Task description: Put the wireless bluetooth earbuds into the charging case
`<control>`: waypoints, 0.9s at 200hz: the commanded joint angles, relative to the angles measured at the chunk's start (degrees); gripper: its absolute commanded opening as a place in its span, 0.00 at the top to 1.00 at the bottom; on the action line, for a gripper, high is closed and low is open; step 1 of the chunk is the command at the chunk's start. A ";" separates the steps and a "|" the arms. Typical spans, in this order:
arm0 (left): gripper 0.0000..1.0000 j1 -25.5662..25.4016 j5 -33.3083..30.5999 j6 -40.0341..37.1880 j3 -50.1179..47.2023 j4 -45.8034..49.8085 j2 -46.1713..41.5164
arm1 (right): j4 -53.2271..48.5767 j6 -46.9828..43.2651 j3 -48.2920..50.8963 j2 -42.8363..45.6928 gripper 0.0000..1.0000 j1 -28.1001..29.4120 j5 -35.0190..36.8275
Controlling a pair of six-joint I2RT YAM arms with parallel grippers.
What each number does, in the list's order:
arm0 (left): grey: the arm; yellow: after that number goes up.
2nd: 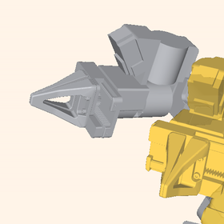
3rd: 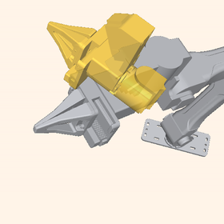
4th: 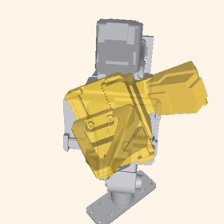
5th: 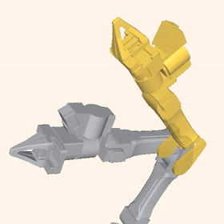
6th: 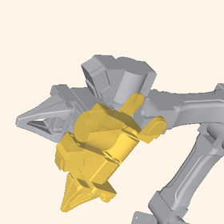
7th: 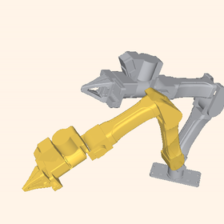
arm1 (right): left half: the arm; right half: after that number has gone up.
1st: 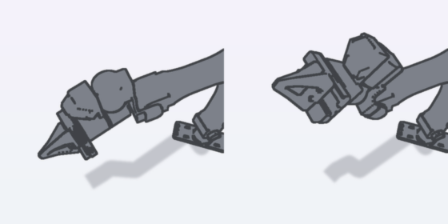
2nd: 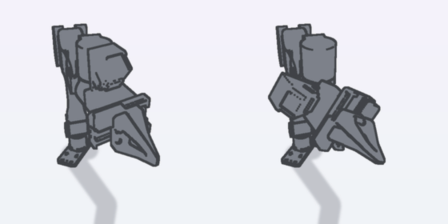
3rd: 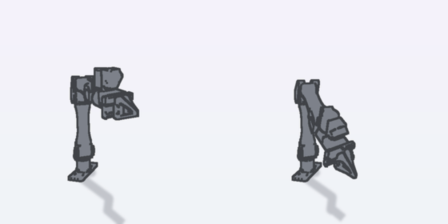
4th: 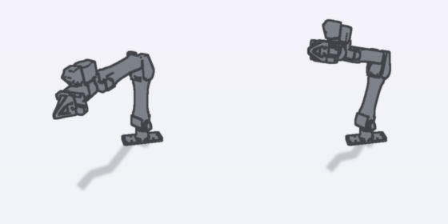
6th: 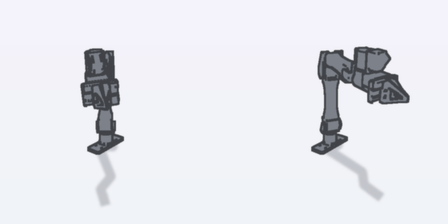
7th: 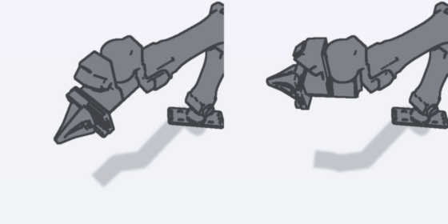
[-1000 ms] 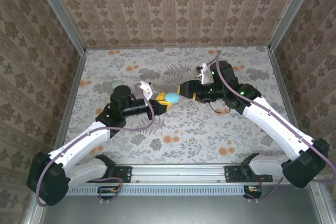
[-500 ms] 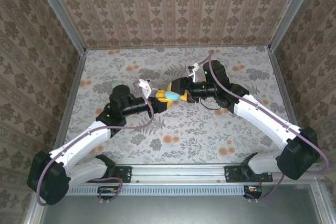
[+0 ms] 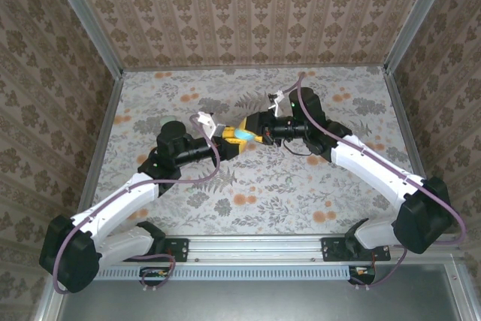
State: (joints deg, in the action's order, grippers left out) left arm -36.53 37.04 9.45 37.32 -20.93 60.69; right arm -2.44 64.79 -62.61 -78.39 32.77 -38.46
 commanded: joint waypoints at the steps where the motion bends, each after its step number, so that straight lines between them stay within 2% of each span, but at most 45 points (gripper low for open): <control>1: 0.64 -0.29 0.14 -0.20 2.23 2.20 0.03 | 5.46 2.53 0.36 -0.97 0.75 0.80 -2.76; 12: 0.55 -0.26 0.14 -0.63 2.43 3.49 -0.40 | 5.98 2.83 0.38 -0.98 0.76 0.65 -2.69; 33: 0.37 -0.16 -3.72 -1.93 2.59 7.00 -1.94 | 6.09 2.74 0.06 -2.34 0.75 -0.18 -2.43; 61: 0.01 0.77 -9.42 -3.22 1.82 11.83 -6.22 | 2.72 -0.77 -1.53 -3.87 0.76 -2.67 -1.40; 110: 0.00 6.64 -12.87 -2.19 1.02 20.23 -11.81 | -6.02 -15.97 -7.53 -12.05 0.75 -6.45 4.38; 180: 0.00 15.75 -11.23 3.78 -1.94 23.26 -11.75 | -7.01 -32.18 -21.41 -39.74 0.75 -9.11 8.03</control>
State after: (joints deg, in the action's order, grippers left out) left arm -23.05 25.02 10.11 36.58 0.36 48.90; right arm -6.74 40.80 -78.81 -111.42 24.08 -32.60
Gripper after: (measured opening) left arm 0.997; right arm 0.310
